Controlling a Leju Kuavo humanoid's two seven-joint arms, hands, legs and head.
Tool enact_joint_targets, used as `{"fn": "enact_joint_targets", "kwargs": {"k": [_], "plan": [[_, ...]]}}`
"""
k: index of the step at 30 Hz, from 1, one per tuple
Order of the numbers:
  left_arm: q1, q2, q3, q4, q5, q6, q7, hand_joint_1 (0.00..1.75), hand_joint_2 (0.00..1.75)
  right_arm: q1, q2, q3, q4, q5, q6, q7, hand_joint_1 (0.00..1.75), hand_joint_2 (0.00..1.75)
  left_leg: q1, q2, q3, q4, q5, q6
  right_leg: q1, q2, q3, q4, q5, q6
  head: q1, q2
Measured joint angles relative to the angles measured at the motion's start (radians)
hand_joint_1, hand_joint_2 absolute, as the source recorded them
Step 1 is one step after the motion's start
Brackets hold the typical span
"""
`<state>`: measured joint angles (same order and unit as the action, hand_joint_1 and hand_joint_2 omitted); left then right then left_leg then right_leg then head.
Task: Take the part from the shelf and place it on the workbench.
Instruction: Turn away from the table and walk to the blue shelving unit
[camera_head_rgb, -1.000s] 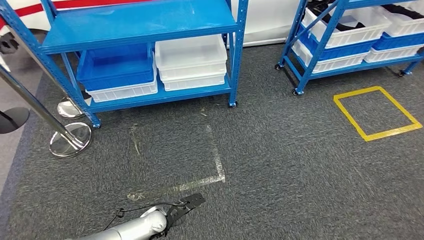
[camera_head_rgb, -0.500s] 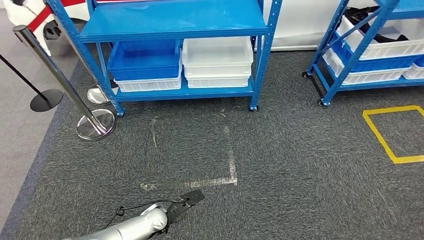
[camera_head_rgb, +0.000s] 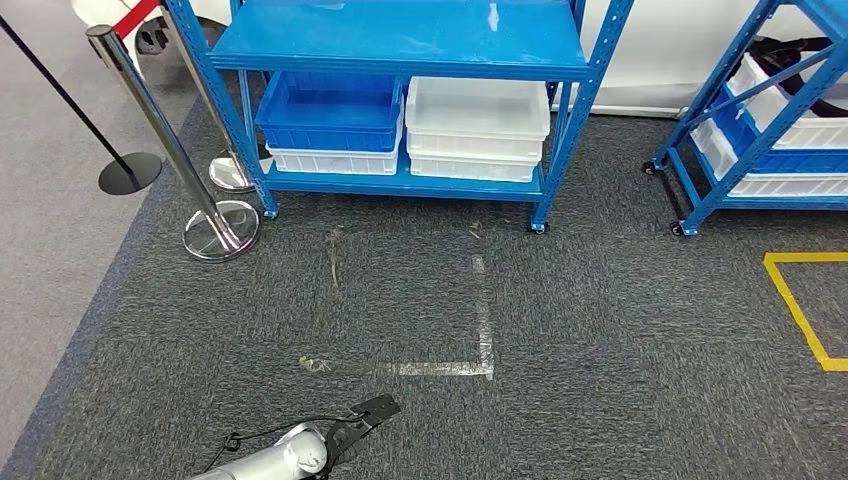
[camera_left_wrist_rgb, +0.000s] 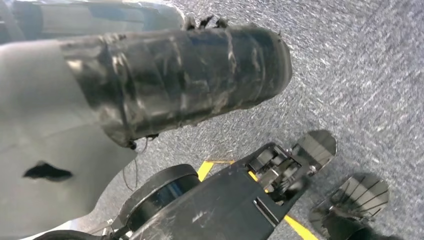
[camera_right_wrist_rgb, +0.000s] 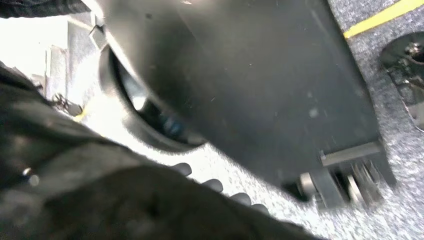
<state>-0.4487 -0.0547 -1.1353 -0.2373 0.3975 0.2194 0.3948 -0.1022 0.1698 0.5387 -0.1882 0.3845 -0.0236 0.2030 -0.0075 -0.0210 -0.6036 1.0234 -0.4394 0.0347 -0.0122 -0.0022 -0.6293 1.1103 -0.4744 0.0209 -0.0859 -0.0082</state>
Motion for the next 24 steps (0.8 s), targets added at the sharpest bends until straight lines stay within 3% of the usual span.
{"fn": "enact_joint_targets", "kwargs": {"k": [2,6,7,10,11,12,13,15,16,17,19,22,24], "plan": [[0.001,0.004,0.0,0.002,0.0,0.001,0.0,0.0,0.0,-0.002,0.0,0.01,0.0,0.0,0.0,0.0,0.0,0.0,-0.001,-0.006,-0.005,0.007,-0.004,-0.01,0.003,0.003,0.025,-0.055,0.012,-0.007,0.0,0.0],[0.007,0.01,0.0,0.004,0.002,0.002,0.0,0.0,0.0,-0.003,-0.001,0.023,0.0,0.0,0.0,0.0,0.0,0.0,0.0,-0.003,-0.013,0.023,-0.018,-0.03,0.002,0.002,0.03,-0.067,0.018,-0.026,-0.001,0.0],[0.007,0.011,0.0,0.004,0.002,0.003,0.0,0.0,0.0,-0.003,-0.001,0.027,0.0,0.0,0.0,0.0,0.0,0.0,0.001,0.0,-0.029,0.057,-0.038,-0.035,0.0,0.001,0.033,-0.071,0.02,-0.031,-0.003,0.0],[0.012,0.014,0.0,0.006,0.015,0.007,0.0,0.0,0.0,-0.004,-0.001,0.038,0.0,0.004,0.003,-0.001,0.0,0.0,0.008,0.005,-0.115,0.23,-0.113,-0.048,0.0,-0.003,0.036,-0.073,0.018,-0.039,-0.005,0.0],[0.017,0.017,0.0,0.007,0.021,0.008,-0.002,0.0,0.0,-0.004,-0.001,0.041,0.0,0.008,0.007,-0.001,0.0,0.0,0.009,0.006,-0.134,0.263,-0.118,-0.05,0.001,-0.004,0.037,-0.073,0.017,-0.04,-0.005,0.0],[0.022,0.021,0.001,0.008,0.027,0.008,-0.006,0.0,0.0,-0.004,-0.001,0.046,0.0,0.012,0.011,-0.001,0.0,0.0,0.01,0.007,-0.134,0.259,-0.103,-0.051,0.001,-0.004,0.038,-0.073,0.016,-0.041,-0.005,0.0],[0.028,0.026,0.002,0.01,0.033,0.007,-0.01,0.0,0.44,-0.004,-0.002,0.052,0.0,0.016,0.014,-0.002,0.0,0.0,0.01,0.008,-0.117,0.221,-0.075,-0.05,0.001,-0.004,0.04,-0.073,0.014,-0.041,-0.006,0.0],[0.036,0.038,0.006,0.012,0.044,0.008,-0.02,0.0,1.31,-0.004,-0.002,0.061,0.0,0.019,0.016,-0.001,0.0,0.0,0.01,0.014,-0.054,0.09,-0.014,-0.047,0.001,-0.003,0.047,-0.074,0.01,-0.037,-0.005,0.0],[0.038,0.043,0.009,0.012,0.048,0.009,-0.024,0.0,1.75,-0.004,-0.002,0.063,0.0,0.019,0.016,-0.001,0.0,0.44,0.008,0.016,-0.029,0.039,0.0,-0.044,0.002,-0.003,0.049,-0.074,0.008,-0.033,-0.005,0.0],[0.041,0.046,0.011,0.013,0.051,0.01,-0.026,0.0,1.75,-0.004,-0.002,0.064,0.0,0.019,0.016,-0.001,0.0,0.87,0.006,0.017,-0.013,0.008,0.004,-0.039,0.003,-0.004,0.05,-0.074,0.007,-0.028,-0.006,0.0],[0.048,0.055,0.013,0.015,0.055,0.013,-0.026,0.0,1.75,-0.004,-0.002,0.066,0.0,0.019,0.015,-0.001,0.0,1.75,0.001,0.015,-0.007,0.0,0.0,-0.029,0.005,-0.006,0.051,-0.076,0.005,-0.019,-0.003,0.0],[0.064,0.069,0.022,0.019,0.06,0.008,-0.012,0.0,1.75,-0.002,-0.003,0.078,-0.001,0.02,0.015,-0.002,0.0,1.75,0.004,0.013,0.002,-0.009,0.002,-0.011,0.003,-0.005,0.044,-0.051,-0.018,-0.004,0.002,0.0],[0.081,0.073,0.044,0.02,0.053,-0.002,-0.01,0.0,1.75,0.007,-0.005,0.08,-0.001,0.016,0.013,-0.004,0.0,1.75,0.005,0.014,0.007,-0.013,0.001,-0.001,0.002,-0.004,0.0,0.044,-0.069,0.002,0.005,0.0]]}}
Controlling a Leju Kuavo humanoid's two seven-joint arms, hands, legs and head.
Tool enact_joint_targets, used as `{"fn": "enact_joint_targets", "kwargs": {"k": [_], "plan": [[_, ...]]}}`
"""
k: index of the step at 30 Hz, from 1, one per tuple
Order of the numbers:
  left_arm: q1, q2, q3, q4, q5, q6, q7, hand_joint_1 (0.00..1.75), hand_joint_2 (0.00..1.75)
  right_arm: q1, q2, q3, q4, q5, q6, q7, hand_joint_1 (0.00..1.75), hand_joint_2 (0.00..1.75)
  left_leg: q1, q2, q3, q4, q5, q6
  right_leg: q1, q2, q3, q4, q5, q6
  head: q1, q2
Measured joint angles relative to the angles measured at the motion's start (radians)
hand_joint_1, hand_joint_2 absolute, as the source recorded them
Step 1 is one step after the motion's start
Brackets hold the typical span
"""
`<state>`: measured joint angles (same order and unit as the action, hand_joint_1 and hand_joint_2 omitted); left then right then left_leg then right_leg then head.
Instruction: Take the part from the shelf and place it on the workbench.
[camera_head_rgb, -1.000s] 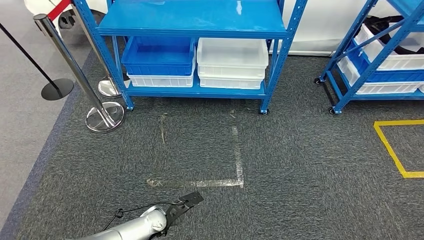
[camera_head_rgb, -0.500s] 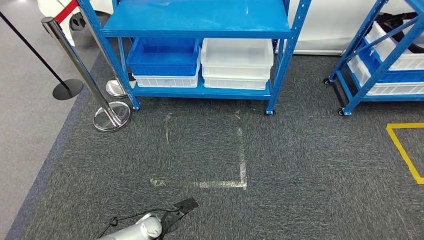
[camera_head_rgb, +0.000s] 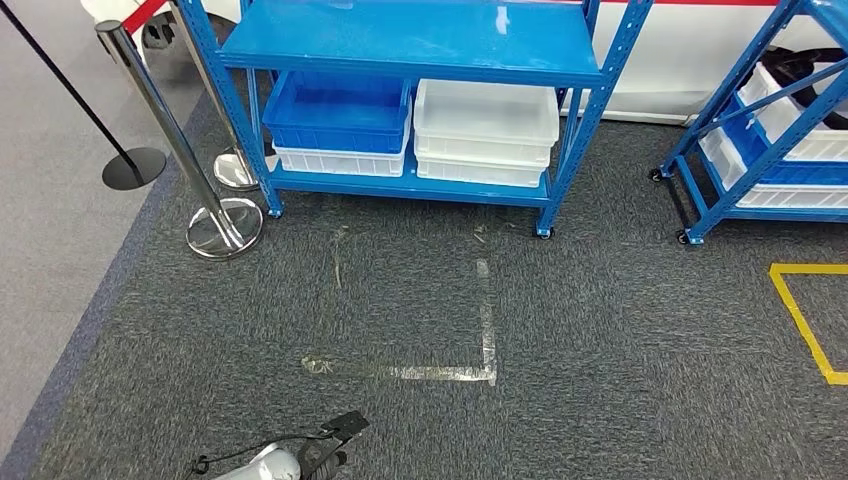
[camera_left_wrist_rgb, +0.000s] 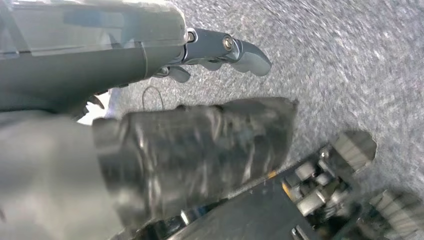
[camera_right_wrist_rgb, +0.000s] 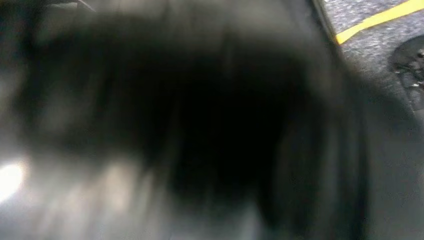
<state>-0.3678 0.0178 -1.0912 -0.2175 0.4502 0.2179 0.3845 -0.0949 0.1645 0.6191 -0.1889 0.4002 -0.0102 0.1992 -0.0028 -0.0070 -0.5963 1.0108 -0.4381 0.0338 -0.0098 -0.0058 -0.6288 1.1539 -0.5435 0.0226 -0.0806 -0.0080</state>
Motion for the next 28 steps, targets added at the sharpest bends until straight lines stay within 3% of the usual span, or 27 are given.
{"fn": "enact_joint_targets", "kwargs": {"k": [2,4,6,8,11,14,17,19,20,23,25,28], "plan": [[0.022,0.001,0.033,-0.002,-0.017,-0.011,-0.011,0.0,1.75,0.018,-0.007,-0.003,0.0,-0.013,-0.002,-0.008,0.0,1.75,-0.003,0.001,0.001,0.001,-0.003,0.007,0.0,0.0,-0.062,0.121,-0.046,0.002,0.002,0.0],[0.041,0.001,0.066,-0.007,-0.036,-0.021,-0.028,0.0,1.75,0.036,-0.016,-0.012,0.0,-0.03,-0.003,-0.018,0.0,1.75,-0.007,0.0,0.002,0.004,-0.007,0.01,0.001,0.0,-0.084,0.152,-0.036,0.0,0.002,0.0],[0.051,0.001,0.096,-0.019,-0.057,-0.031,-0.047,0.0,0.87,0.052,-0.024,-0.023,0.002,-0.048,-0.003,-0.027,0.0,0.87,-0.008,-0.002,0.007,0.007,-0.012,0.01,0.005,0.001,-0.037,0.046,0.03,-0.01,0.002,0.0],[0.06,0.0,0.127,-0.032,-0.081,-0.041,-0.066,0.0,0.0,0.071,-0.031,-0.038,0.004,-0.068,-0.002,-0.035,0.0,0.0,-0.01,-0.003,0.011,0.01,-0.018,0.006,0.011,0.002,0.023,-0.077,0.076,-0.021,0.001,0.0],[0.088,0.0,0.183,-0.048,-0.113,-0.056,-0.094,0.0,0.0,0.094,-0.042,-0.069,0.006,-0.098,-0.002,-0.05,0.0,0.0,-0.009,0.0,0.013,0.009,-0.02,-0.006,0.018,0.004,0.045,-0.121,0.083,-0.029,0.001,0.0],[0.128,0.001,0.251,-0.059,-0.146,-0.072,-0.124,0.0,0.0,0.106,-0.049,-0.104,0.004,-0.129,-0.001,-0.064,0.0,0.0,-0.009,0.001,0.002,0.039,-0.046,-0.021,0.009,0.002,0.056,-0.137,0.09,-0.041,0.0,0.0],[0.178,0.001,0.306,-0.062,-0.177,-0.087,-0.15,0.0,0.0,0.112,-0.056,-0.134,-0.006,-0.157,0.002,-0.078,0.0,0.0,-0.001,0.001,-0.073,0.206,-0.133,-0.037,0.007,-0.004,0.062,-0.143,0.09,-0.047,-0.003,0.0],[0.223,0.002,0.344,-0.061,-0.197,-0.096,-0.167,0.0,0.0,0.111,-0.061,-0.153,-0.021,-0.175,0.003,-0.087,0.0,0.0,0.006,0.002,-0.11,0.282,-0.148,-0.046,0.006,-0.005,0.062,-0.141,0.088,-0.048,-0.003,0.0],[0.246,0.002,0.365,-0.061,-0.207,-0.101,-0.175,0.0,0.0,0.11,-0.064,-0.165,-0.032,-0.183,0.003,-0.091,0.0,0.0,0.009,0.002,-0.102,0.261,-0.126,-0.049,0.005,-0.005,0.062,-0.139,0.086,-0.048,-0.003,0.0],[0.305,0.004,0.433,-0.059,-0.235,-0.113,-0.199,0.0,0.0,0.102,-0.072,-0.204,-0.071,-0.207,0.003,-0.104,0.0,0.0,0.013,0.005,-0.009,0.069,-0.04,-0.051,0.002,-0.004,0.061,-0.128,0.078,-0.036,-0.003,0.0],[0.34,0.005,0.476,-0.058,-0.253,-0.122,-0.215,0.0,0.0,0.099,-0.079,-0.233,-0.095,-0.224,0.003,-0.111,0.0,0.0,0.009,0.004,0.02,0.012,-0.031,-0.041,0.004,-0.004,0.059,-0.122,0.073,-0.026,-0.002,0.0],[0.384,0.006,0.531,-0.058,-0.28,-0.134,-0.237,0.0,0.0,0.103,-0.09,-0.271,-0.117,-0.248,0.004,-0.123,0.0,0.0,0.005,0.002,0.023,0.009,-0.029,-0.024,0.003,-0.004,0.061,-0.124,0.072,-0.012,-0.001,0.0]]}}
